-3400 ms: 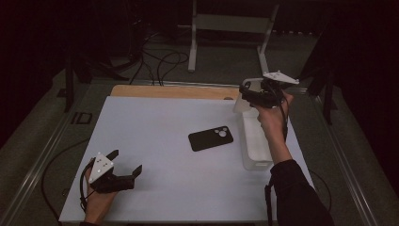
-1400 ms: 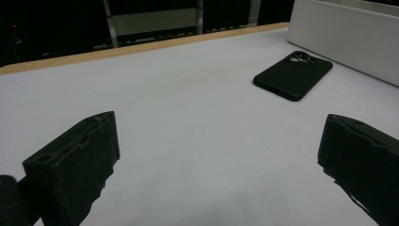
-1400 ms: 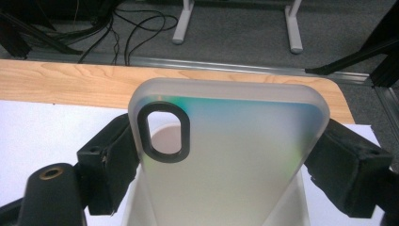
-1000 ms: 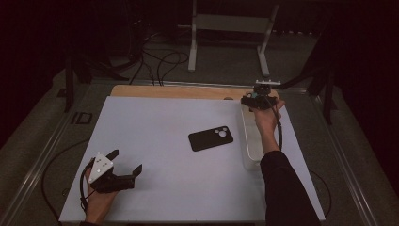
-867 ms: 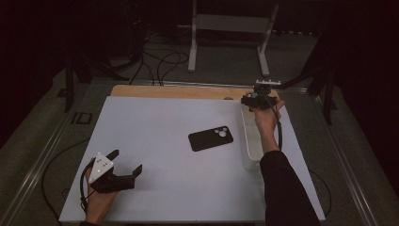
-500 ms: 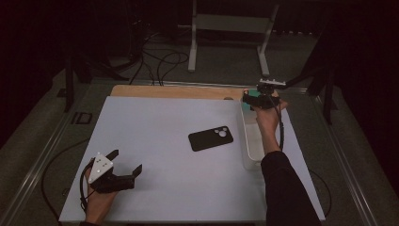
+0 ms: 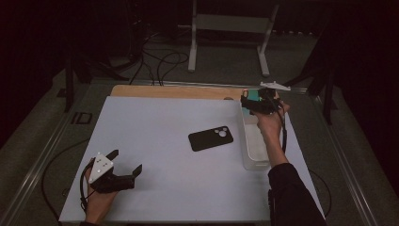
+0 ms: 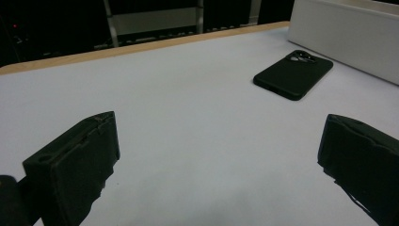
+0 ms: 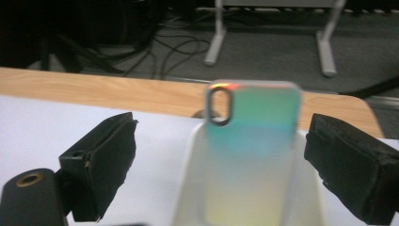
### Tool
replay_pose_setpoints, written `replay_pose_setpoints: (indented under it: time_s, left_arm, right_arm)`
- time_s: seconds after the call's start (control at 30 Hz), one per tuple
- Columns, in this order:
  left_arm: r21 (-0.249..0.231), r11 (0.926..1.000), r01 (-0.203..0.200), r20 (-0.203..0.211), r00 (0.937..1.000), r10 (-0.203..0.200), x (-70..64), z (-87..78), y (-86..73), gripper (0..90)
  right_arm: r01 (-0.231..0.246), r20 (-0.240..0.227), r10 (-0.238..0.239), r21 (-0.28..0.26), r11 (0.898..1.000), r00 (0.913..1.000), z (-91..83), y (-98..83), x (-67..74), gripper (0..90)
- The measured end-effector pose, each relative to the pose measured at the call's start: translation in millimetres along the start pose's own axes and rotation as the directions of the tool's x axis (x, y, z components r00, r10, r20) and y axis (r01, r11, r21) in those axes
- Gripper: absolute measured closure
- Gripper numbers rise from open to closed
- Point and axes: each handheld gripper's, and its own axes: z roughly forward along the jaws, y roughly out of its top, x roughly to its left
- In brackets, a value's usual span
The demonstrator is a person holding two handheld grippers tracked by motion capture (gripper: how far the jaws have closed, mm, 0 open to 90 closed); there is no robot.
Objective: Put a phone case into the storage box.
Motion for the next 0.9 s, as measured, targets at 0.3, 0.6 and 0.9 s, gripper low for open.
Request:
replay_pose_setpoints:
  time_s: [0.3,0.6,0.9]
  left_arm:
    - [0.018,0.9998,0.008,-0.007,0.9999,-0.008,2.5,-0.1,1.2,0.0]
    - [0.038,0.9992,0.009,-0.018,0.9998,-0.008,3.4,0.8,3.3,0.0]
    - [0.023,0.9996,0.018,-0.012,0.9998,-0.018,5.3,-3.6,7.8,0.0]
  right_arm:
    - [0.071,-0.117,-0.076,-0.048,0.996,0.9902,-36.7,-22.8,25.7,9.3]
    - [0.112,-0.185,-0.134,-0.124,0.986,0.9736,-84.2,-55.1,41.4,9.4]
    - [0.117,-0.249,-0.152,-0.148,0.982,0.9566,-111.1,-90.3,44.5,9.4]
